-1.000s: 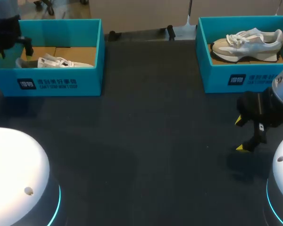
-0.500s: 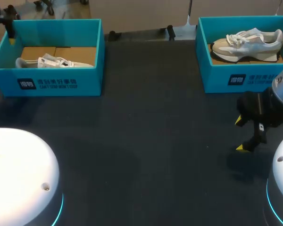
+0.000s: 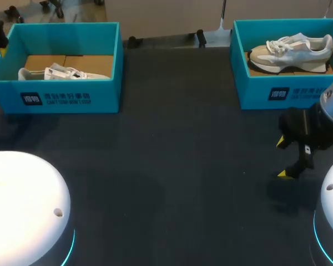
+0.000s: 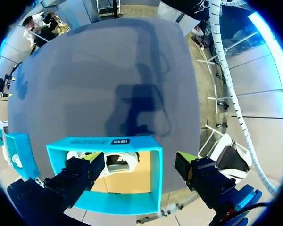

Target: Take the shoe out of the shoebox, open the shoe tongue, remove and reinsert the insole, then place the shoe into the shoebox

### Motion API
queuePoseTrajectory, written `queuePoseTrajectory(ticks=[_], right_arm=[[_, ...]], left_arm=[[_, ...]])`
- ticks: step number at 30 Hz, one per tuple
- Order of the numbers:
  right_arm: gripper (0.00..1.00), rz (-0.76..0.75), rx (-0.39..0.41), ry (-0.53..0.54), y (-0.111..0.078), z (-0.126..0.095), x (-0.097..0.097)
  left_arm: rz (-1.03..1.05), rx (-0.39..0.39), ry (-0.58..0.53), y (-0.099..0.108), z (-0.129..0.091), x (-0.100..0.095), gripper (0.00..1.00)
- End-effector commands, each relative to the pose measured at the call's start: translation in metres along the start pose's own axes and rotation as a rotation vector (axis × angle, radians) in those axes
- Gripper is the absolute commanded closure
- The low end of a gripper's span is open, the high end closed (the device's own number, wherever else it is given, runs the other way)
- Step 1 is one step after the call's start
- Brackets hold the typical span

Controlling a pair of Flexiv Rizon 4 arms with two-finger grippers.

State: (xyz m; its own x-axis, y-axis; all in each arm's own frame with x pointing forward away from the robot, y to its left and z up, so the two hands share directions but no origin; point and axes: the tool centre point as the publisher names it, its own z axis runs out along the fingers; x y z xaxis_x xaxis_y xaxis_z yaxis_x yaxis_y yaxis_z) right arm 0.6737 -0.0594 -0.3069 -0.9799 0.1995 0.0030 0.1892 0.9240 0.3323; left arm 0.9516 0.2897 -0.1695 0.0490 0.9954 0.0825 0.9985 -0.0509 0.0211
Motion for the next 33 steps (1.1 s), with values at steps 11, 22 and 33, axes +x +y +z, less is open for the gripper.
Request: queuePoseTrajectory(ticks=[11,22,33], right_arm=[[0.0,0.572,0.286,-0.159,0.012,-0.045,-0.124],[0.0,0.677,0.341,-0.253,0.003,-0.053,-0.173],[0.0,0.945,0.302,-0.319,-0.006,-0.072,-0.216]], left_arm=[[0.0,-0.016,0.002,-0.005,0.001,0.0,0.0],[0.0,-0.016,0.002,-0.005,0.001,0.0,0.0],[0.0,-0.016,0.002,-0.005,0.001,0.0,0.0]])
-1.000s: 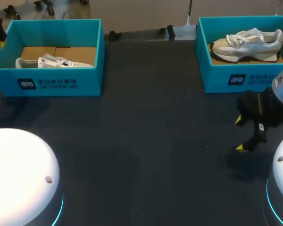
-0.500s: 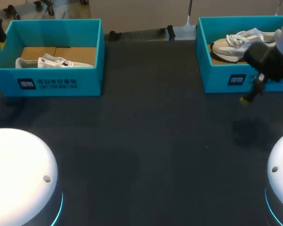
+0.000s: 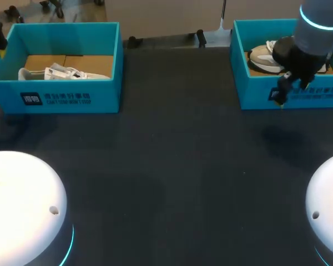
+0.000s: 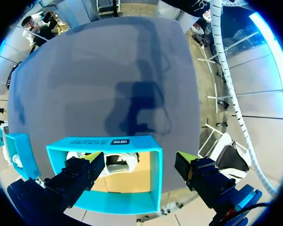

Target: Take the shoe out of the shoebox, open the shoe tongue, remove and reinsert the insole, then place the shoe into the shoebox

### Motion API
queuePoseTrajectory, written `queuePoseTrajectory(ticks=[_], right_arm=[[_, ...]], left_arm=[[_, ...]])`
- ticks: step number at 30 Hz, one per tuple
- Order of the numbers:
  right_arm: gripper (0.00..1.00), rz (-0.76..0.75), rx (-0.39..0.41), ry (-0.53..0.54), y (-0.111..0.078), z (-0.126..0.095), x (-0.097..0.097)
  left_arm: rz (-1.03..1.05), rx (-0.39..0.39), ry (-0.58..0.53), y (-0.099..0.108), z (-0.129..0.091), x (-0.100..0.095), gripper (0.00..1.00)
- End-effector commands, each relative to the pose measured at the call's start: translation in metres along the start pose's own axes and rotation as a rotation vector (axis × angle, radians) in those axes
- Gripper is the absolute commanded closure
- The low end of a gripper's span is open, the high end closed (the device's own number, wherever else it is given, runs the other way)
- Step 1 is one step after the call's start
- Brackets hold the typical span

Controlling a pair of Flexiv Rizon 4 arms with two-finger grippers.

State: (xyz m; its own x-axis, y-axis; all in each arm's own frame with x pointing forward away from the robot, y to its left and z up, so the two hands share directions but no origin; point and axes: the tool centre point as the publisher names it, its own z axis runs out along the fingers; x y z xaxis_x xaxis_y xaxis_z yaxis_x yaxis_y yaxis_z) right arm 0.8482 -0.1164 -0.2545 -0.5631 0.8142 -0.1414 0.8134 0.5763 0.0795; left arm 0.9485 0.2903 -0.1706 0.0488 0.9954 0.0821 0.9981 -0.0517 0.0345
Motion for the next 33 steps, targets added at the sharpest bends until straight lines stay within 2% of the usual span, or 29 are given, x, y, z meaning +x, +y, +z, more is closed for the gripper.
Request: queuePoseTrajectory(ticks=[1,5,7,9,12,25,27,28,33], right_arm=[[0.0,0.233,0.031,-0.029,0.023,-0.009,-0.04],[0.0,0.286,0.121,-0.13,0.054,-0.014,-0.082],[0.0,0.307,0.136,-0.125,0.067,-0.013,-0.106],[0.0,0.325,0.203,-0.194,0.078,-0.01,-0.124],[0.0,0.386,0.206,-0.17,0.088,-0.006,-0.151],[0.0,0.386,0.206,-0.17,0.088,-0.006,-0.151],[0.0,0.493,0.197,-0.167,0.093,0.003,-0.17],[0.0,0.545,0.218,-0.163,0.096,0.007,-0.182],[0.0,0.625,0.162,-0.194,0.113,0.018,-0.225]], left_arm=[[0.0,-0.003,0.003,-0.002,0.0,0.0,0.0],[0.0,-0.003,0.003,-0.002,0.0,0.0,0.0],[0.0,-0.003,0.003,-0.002,0.0,0.0,0.0],[0.0,-0.003,0.003,-0.002,0.0,0.0,0.0],[0.0,-0.003,0.003,-0.002,0.0,0.0,0.0],[0.0,-0.003,0.003,-0.002,0.0,0.0,0.0],[0.0,-0.003,0.003,-0.002,0.0,0.0,0.0],[0.0,-0.003,0.003,-0.002,0.0,0.0,0.0],[0.0,-0.003,0.003,-0.002,0.0,0.0,0.0]])
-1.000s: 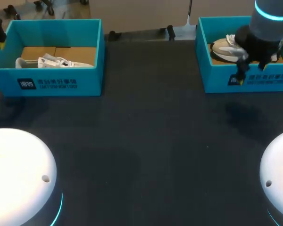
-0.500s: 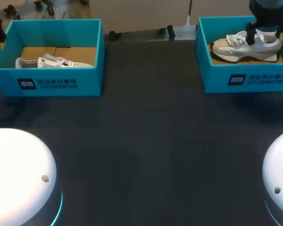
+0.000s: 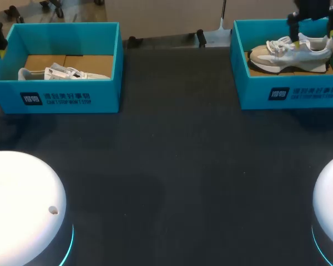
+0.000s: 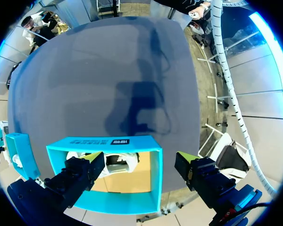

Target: Take the shoe out of the shoebox, open the shoe tongue, remove and reinsert the insole, then place the shoe into the shoebox

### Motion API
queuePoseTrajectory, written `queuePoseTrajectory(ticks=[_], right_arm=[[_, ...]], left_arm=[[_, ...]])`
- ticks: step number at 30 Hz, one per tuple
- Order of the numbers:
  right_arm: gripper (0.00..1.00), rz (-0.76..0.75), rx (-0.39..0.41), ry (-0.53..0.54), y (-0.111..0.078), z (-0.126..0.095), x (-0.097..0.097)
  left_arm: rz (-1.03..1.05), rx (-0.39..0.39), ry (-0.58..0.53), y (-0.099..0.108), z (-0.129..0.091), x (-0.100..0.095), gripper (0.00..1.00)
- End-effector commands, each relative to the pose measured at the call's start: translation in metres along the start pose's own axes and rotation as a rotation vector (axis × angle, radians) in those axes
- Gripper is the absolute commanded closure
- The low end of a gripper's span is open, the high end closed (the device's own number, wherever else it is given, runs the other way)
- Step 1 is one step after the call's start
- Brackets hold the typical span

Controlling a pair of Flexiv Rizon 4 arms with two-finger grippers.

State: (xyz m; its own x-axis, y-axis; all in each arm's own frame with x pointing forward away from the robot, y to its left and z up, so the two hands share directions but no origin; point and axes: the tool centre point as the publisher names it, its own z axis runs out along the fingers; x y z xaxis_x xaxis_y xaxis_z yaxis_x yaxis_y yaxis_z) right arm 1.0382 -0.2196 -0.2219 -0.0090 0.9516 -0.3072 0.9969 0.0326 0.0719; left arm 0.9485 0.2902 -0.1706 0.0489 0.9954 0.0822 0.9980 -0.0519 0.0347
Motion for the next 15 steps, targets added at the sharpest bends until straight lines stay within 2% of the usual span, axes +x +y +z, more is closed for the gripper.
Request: queuePoseTrajectory(ticks=[1,2,3,15], right_arm=[[0.0,0.071,0.028,0.013,0.037,0.02,-0.018],[0.0,0.068,0.018,0.032,0.043,0.024,-0.022],[0.0,0.078,0.045,0.014,0.047,0.027,-0.026],[0.0,0.078,0.045,0.014,0.047,0.027,-0.026]], left_arm=[[0.0,-0.003,0.002,-0.002,-0.001,0.0,0.0],[0.0,-0.003,0.002,-0.002,-0.001,0.0,0.0],[0.0,-0.003,0.002,-0.002,-0.001,0.0,0.0],[0.0,-0.003,0.002,-0.002,-0.001,0.0,0.0]])
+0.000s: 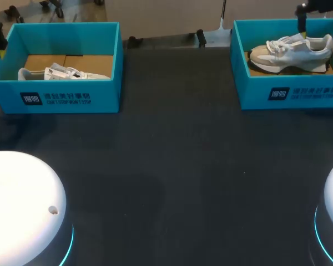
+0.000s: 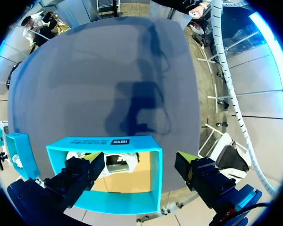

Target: Take the shoe out of the shoebox, open the shoe tongue, remove and reinsert the insole, then place the shoe into the shoebox

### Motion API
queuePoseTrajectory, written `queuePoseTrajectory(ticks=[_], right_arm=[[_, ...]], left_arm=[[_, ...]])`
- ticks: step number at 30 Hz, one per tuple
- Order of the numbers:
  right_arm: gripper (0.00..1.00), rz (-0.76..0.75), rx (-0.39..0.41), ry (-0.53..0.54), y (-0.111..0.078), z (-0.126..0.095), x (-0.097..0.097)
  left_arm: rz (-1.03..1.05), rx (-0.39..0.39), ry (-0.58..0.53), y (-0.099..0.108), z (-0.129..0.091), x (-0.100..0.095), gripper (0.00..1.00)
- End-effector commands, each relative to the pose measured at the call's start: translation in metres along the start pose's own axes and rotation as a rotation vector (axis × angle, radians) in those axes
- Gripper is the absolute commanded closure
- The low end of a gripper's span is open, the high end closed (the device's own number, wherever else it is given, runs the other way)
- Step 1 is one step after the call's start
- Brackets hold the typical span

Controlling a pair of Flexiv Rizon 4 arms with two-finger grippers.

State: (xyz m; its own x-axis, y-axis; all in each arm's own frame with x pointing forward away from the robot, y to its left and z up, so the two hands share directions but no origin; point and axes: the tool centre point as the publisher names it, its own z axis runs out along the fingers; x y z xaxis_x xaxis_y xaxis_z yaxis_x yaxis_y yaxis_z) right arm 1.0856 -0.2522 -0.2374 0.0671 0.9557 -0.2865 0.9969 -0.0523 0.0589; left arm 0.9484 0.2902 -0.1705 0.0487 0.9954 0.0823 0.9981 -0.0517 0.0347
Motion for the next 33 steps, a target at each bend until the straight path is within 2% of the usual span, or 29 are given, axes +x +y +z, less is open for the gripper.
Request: queuePoseTrajectory(ticks=[1,9,10,19,23,31,32,33], right_arm=[[0.0,0.0,0.021,-0.025,0.007,0.004,0.001],[0.0,0.014,0.006,0.004,0.041,0.046,-0.008],[0.0,0.016,0.023,-0.006,0.044,0.05,-0.01],[0.0,0.023,0.049,-0.039,0.063,0.073,-0.028],[0.07,0.009,0.049,-0.054,0.069,0.08,-0.029],[0.12,0.015,0.056,-0.075,0.074,0.096,-0.038],[0.13,0.021,0.062,-0.078,0.074,0.098,-0.04],[0.19,0.023,0.062,-0.078,0.074,0.1,-0.042]], left_arm=[[0.0,-0.003,0.002,-0.002,0.0,0.0,0.0],[0.0,-0.003,0.002,-0.002,0.0,0.0,0.0],[0.0,-0.003,0.002,-0.002,0.0,0.0,0.0],[0.0,-0.003,0.002,-0.002,0.0,0.0,0.0],[0.0,-0.003,0.002,-0.002,0.0,0.0,0.0],[0.0,-0.003,0.002,-0.002,0.0,0.0,0.0],[0.0,-0.003,0.002,-0.002,0.0,0.0,0.0],[0.0,-0.003,0.002,-0.002,0.0,0.0,0.0]])
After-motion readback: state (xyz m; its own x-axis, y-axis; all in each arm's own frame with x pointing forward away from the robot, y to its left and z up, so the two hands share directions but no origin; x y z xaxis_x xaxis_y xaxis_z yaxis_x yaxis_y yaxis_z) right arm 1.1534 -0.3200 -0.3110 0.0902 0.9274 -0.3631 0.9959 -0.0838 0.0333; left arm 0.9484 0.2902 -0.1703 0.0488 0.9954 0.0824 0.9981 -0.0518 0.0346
